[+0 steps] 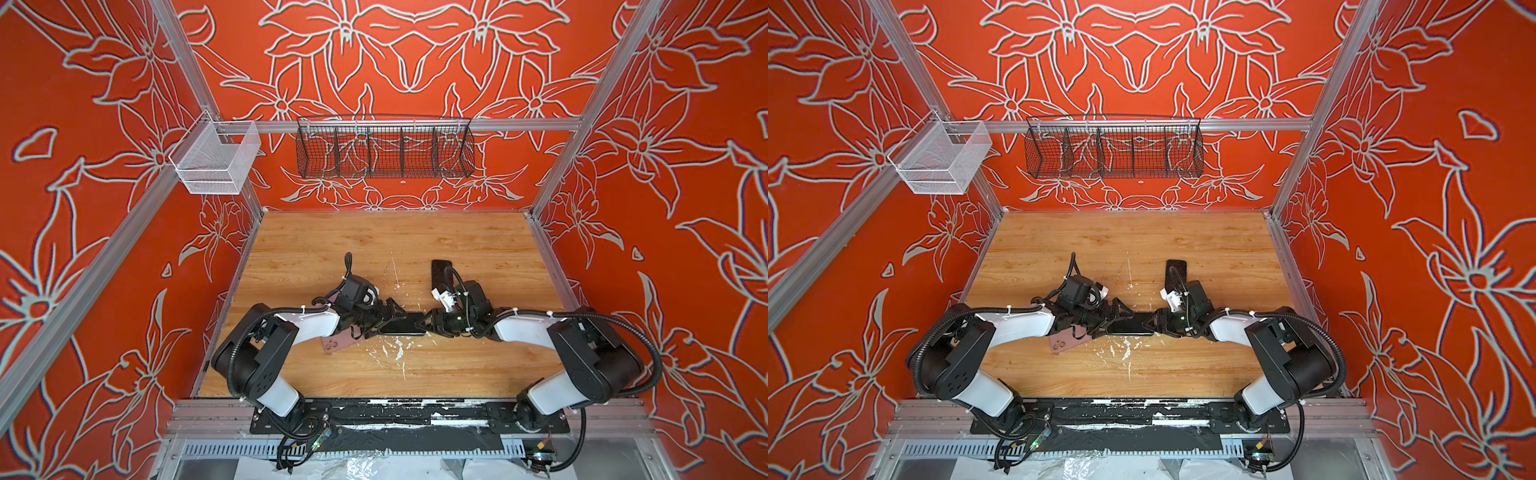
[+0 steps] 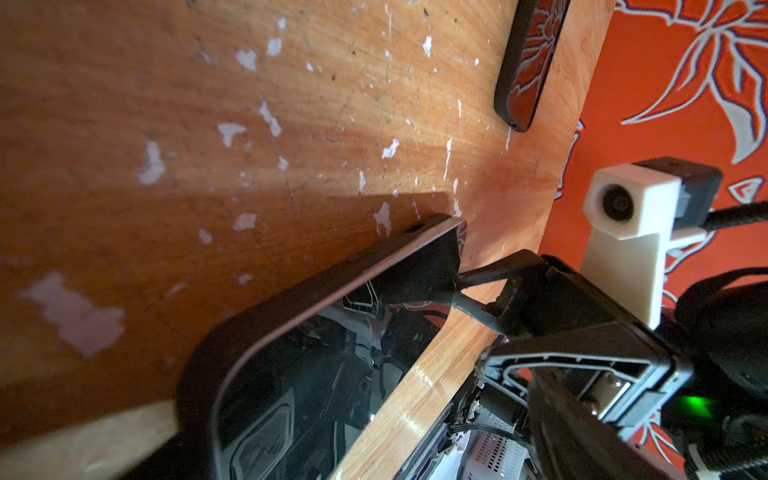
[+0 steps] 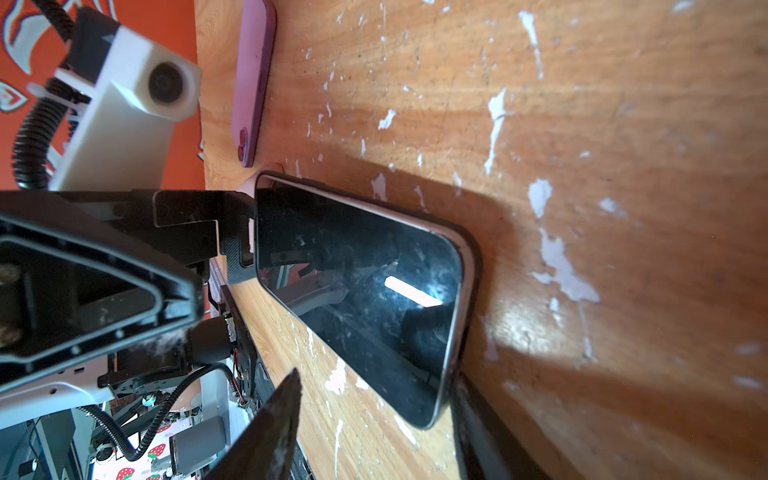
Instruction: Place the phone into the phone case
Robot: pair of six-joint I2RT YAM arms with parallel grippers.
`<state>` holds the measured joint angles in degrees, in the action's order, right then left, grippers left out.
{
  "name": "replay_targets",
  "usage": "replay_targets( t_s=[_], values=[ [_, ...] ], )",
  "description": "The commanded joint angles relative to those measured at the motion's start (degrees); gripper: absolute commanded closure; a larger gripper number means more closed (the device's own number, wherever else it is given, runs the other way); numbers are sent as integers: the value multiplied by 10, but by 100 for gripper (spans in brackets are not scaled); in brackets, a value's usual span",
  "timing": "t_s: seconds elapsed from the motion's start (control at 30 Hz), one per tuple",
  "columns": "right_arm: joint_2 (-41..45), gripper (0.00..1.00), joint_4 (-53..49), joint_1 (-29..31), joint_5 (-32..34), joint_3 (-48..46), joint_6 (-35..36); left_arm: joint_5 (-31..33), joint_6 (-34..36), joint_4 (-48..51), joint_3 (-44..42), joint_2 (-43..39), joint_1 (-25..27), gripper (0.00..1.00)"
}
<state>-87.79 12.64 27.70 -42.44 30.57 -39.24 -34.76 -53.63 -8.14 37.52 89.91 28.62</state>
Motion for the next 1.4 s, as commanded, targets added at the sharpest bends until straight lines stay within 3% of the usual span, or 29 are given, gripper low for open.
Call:
replay_targets(
  t_s=[0.0, 0.27, 0.77, 1.1, 1.37],
  values=[
    [-18, 44, -5, -2, 10, 1, 1, 11, 3, 4, 5, -21, 6, 0],
    [-57, 53, -4, -2, 33, 1, -2, 12, -9, -42, -7, -34, 6, 13],
    [-88, 68, -16, 0, 51, 12, 4, 12, -13, -69, -3, -28, 17, 54],
    [-89, 70, -21, 0, 54, 16, 1, 17, -22, -92, -3, -24, 27, 62],
    [-93, 71, -18, 1, 53, 17, -1, 24, -28, -110, -3, -15, 34, 76]
  ],
)
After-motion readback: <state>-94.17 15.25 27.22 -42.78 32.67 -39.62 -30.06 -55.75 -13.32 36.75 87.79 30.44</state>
